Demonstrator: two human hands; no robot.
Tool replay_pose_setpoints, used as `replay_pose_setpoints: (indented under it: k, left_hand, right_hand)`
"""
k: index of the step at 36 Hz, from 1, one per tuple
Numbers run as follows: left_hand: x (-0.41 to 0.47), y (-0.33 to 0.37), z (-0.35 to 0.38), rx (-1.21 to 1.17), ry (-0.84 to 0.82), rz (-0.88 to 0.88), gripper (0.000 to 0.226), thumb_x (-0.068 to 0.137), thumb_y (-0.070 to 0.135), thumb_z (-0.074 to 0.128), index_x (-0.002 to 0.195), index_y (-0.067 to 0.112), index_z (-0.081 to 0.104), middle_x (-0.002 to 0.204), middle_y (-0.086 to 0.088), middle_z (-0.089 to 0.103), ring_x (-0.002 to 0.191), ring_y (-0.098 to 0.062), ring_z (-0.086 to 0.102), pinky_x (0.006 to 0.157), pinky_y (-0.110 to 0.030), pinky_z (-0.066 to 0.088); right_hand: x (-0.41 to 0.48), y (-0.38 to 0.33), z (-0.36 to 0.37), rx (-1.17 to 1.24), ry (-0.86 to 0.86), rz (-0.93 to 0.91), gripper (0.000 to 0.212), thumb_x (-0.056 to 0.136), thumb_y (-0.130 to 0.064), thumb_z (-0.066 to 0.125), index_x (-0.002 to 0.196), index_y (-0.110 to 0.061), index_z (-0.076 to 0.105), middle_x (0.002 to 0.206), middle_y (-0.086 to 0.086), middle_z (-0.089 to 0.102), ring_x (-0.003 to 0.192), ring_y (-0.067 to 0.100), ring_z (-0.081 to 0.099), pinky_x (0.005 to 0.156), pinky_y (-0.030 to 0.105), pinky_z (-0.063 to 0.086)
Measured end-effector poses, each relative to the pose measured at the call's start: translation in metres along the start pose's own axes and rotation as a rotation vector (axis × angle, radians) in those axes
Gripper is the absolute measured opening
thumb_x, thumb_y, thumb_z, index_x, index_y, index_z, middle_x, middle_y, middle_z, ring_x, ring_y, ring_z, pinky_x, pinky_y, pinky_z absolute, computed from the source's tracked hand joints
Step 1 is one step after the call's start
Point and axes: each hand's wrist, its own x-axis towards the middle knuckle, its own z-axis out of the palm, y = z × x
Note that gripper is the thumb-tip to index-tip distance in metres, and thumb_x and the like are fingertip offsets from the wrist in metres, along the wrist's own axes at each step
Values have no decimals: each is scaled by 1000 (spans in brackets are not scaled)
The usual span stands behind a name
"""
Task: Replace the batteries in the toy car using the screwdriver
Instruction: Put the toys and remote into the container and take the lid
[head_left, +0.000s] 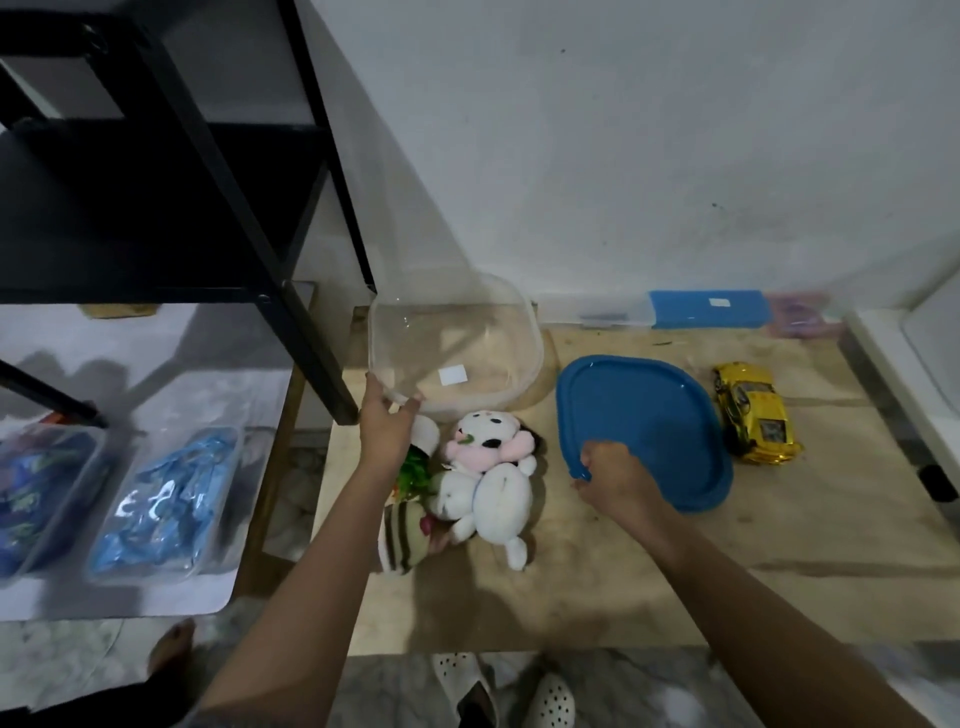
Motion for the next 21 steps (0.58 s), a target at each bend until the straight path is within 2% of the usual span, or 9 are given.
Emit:
replay_pose_setpoints:
  k: [2, 4, 6, 8, 11, 12, 14, 16, 21]
  left_hand:
    - [-2, 1, -2, 16, 4, -9, 71, 91, 7, 57, 149, 11, 16, 149, -10, 35, 132, -26, 39, 110, -41, 35]
    - [-5, 1, -6, 55, 32, -20, 71, 93, 10, 55, 150, 9, 12, 151, -10, 30, 134, -24, 36, 110, -35, 33]
    - [-9, -3, -13, 129, 49, 5, 68, 94, 14, 55, 149, 8, 16, 150, -9, 31, 133, -23, 38, 108, -35, 35]
    - [-15, -6, -20, 231, 35, 40, 61, 94, 19, 56, 146, 7, 26, 149, -9, 33, 131, -22, 40, 107, -33, 36]
    - [-19, -6, -26, 392, -26, 79, 53, 93, 19, 56, 139, 4, 36, 143, -11, 38, 124, -17, 42, 88, -5, 31]
    - [-21, -5, -27, 445, -67, 89, 53, 92, 19, 57, 139, 5, 37, 143, -11, 38, 124, -18, 42, 86, -5, 29]
    - [-24, -3, -28, 544, -140, 119, 60, 89, 23, 62, 141, 9, 35, 144, -11, 37, 129, -23, 39, 94, -18, 31]
    - [-28, -1, -29, 617, -147, 150, 64, 86, 26, 66, 140, 11, 35, 145, -11, 35, 131, -25, 35, 102, -29, 33]
    - [-51, -2, -34, 785, -87, 272, 55, 85, 31, 64, 132, 12, 42, 139, -8, 38, 126, -25, 36, 99, -33, 36]
  right_hand:
    - [2, 2, 3, -26, 25, -21, 18, 87, -22, 59, 98, -9, 54, 109, 10, 58, 100, 24, 55, 77, 32, 45]
    - [0, 0, 2, -20, 141, -96, 31, 86, -32, 59, 110, -13, 55, 113, 5, 56, 107, 23, 53, 86, 36, 44]
    - [-5, -11, -2, 125, 181, -241, 42, 81, -39, 63, 116, -18, 54, 114, 0, 54, 109, 21, 49, 91, 39, 42]
    - [-10, -27, -6, 209, 36, -390, 62, 73, -46, 70, 127, -25, 47, 123, -3, 45, 115, 20, 41, 95, 37, 41]
    - [-13, -50, -7, 5, -134, -531, 97, 59, -55, 75, 140, -39, 24, 146, -6, 19, 130, 23, 24, 102, 43, 35]
    - [-11, -56, -5, -70, -162, -548, 106, 57, -55, 76, 142, -41, 16, 151, -6, 9, 134, 25, 17, 106, 43, 32]
    - [-5, -65, 2, -186, -210, -541, 121, 50, -56, 79, 143, -46, 1, 155, -4, -8, 140, 31, 7, 109, 46, 27]
    - [3, -72, 9, -251, -263, -508, 130, 43, -56, 81, 139, -53, -7, 153, -4, -23, 141, 38, 6, 108, 52, 29]
    - [11, -89, 9, -333, -406, -434, 126, 45, -45, 84, 138, -55, -1, 148, -4, -38, 140, 42, 4, 103, 52, 38]
